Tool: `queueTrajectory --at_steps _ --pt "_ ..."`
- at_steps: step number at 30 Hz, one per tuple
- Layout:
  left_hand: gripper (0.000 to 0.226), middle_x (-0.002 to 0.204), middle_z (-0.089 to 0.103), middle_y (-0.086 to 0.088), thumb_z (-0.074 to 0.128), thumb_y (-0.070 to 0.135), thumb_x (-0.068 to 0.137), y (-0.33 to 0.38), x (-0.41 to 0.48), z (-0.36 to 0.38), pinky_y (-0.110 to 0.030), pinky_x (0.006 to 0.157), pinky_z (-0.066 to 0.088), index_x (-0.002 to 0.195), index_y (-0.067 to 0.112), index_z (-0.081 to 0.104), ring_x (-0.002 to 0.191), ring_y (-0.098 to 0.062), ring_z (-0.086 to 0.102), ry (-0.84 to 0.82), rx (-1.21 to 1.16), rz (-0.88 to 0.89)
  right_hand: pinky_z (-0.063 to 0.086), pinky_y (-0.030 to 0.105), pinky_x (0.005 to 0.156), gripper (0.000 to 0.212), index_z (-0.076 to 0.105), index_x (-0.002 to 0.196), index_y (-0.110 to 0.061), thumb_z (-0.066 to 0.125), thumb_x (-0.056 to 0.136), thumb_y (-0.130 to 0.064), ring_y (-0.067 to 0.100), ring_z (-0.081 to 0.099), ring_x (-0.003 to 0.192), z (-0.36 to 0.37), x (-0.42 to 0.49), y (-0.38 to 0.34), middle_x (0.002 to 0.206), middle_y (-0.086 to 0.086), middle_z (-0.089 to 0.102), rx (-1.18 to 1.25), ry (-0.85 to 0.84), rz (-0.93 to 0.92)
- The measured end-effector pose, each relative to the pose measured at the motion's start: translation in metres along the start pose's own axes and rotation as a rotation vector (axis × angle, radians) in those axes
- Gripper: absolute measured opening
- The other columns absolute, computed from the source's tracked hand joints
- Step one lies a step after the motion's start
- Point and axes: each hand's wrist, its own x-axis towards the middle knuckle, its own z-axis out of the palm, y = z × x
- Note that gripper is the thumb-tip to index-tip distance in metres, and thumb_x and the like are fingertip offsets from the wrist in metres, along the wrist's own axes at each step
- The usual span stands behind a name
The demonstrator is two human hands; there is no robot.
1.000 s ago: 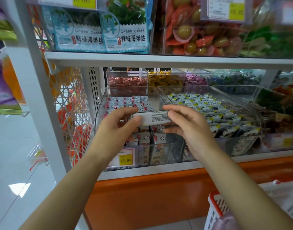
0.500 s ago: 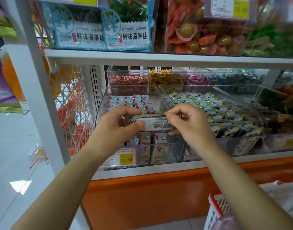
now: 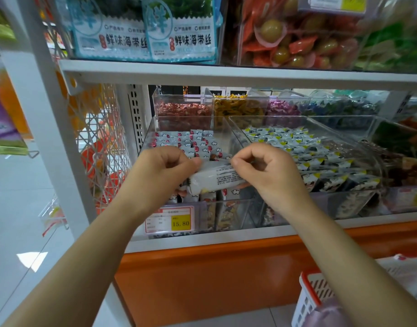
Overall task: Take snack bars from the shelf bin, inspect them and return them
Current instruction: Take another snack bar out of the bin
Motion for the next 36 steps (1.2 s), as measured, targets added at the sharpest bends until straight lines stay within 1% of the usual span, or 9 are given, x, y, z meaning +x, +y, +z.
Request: queueTrajectory --at_steps 5,10,12,15,19,23,27,32,36 --pt "0.033 0.051 0.053 -0.003 0.061 0.031 0.085 -0.001 -0.002 -0.002 -0.015 0.041 0.040 0.066 0.005 0.062 0.041 -0.004 0.045 -0.009 0.115 0.058 0.056 0.032 0.060 0.008 0.070 0.078 -0.016 0.065 0.085 -0.016 0.017 0.064 0.069 -0.004 0.000 0.001 0.077 0.002 0.068 0.015 -0.064 0.081" --pt "0.030 0.054 0.047 -0.002 0.060 0.027 0.086 0.000 -0.005 0.003 -0.009 0.041 0.031 0.069 0.002 0.061 0.040 -0.002 0.036 -0.017 0.125 0.121 0.047 0.012 0.058 0.016 0.070 0.071 -0.011 0.064 0.085 -0.015 0.002 0.060 0.063 -0.005 0.006 0.003 0.066 -0.007 0.065 -0.007 -0.025 0.080" --pt "0.028 0.053 0.047 0.000 0.061 0.026 0.086 0.000 -0.004 0.004 -0.010 0.041 0.031 0.068 0.004 0.062 0.041 -0.002 0.038 -0.009 0.118 0.135 0.053 0.020 0.063 0.016 0.071 0.071 -0.017 0.064 0.085 -0.016 0.002 0.064 0.069 -0.007 0.009 0.006 0.067 -0.014 0.067 0.034 -0.057 0.127" --pt "0.027 0.049 0.048 0.008 0.062 0.027 0.085 -0.001 -0.005 0.006 -0.010 0.041 0.033 0.064 0.011 0.061 0.041 -0.002 0.040 0.000 0.131 0.133 0.056 0.029 0.052 0.022 0.071 0.069 -0.022 0.063 0.087 -0.013 0.013 0.068 0.070 -0.007 0.008 0.009 0.070 -0.013 0.069 0.184 -0.104 0.205" --pt "0.028 0.064 0.061 -0.011 0.061 0.027 0.087 -0.006 0.001 0.006 -0.014 0.043 0.044 0.071 0.004 0.064 0.049 -0.009 0.054 0.077 0.034 0.030 0.059 0.028 0.058 0.012 0.072 0.090 -0.018 0.062 0.085 -0.021 0.017 0.070 0.078 -0.007 0.005 0.010 0.084 -0.002 0.073 0.376 -0.123 0.217" --pt "0.031 0.073 0.067 -0.007 0.061 0.027 0.087 -0.008 0.007 0.008 -0.016 0.046 0.049 0.079 -0.002 0.066 0.051 -0.006 0.062 0.109 -0.186 -0.144 0.058 0.026 0.067 0.038 0.064 0.111 -0.028 0.069 0.075 -0.016 0.015 0.070 0.072 -0.005 0.003 0.010 0.096 -0.002 0.071 0.369 -0.198 0.134" --pt "0.026 0.080 0.068 0.005 0.048 0.038 0.094 -0.009 0.010 0.012 -0.021 0.052 0.050 0.096 0.019 0.066 0.068 -0.008 0.063 0.119 -0.235 -0.132 0.057 0.023 0.059 0.026 0.065 0.106 -0.022 0.066 0.084 -0.010 0.008 0.066 0.072 -0.001 0.008 0.011 0.095 0.004 0.067 0.358 0.066 0.139" --pt "0.041 0.132 0.053 0.005 0.049 0.036 0.093 -0.021 0.020 0.018 -0.033 0.102 0.034 0.132 0.022 0.050 0.124 -0.014 0.042 0.056 0.525 0.147 0.053 0.023 0.048 0.011 0.061 0.100 -0.017 0.062 0.089 -0.018 0.010 0.064 0.056 -0.004 0.009 0.017 0.089 0.006 0.061 0.342 0.367 0.203" --pt "0.048 0.153 0.026 0.011 0.027 0.042 0.098 -0.034 0.022 0.031 -0.042 0.111 0.008 0.144 0.028 0.032 0.141 -0.009 0.011 -0.206 0.918 0.201 0.055 0.024 0.051 0.020 0.057 0.108 -0.010 0.061 0.089 -0.012 0.014 0.066 0.056 -0.003 0.010 0.017 0.093 0.006 0.060 0.413 0.339 0.223"
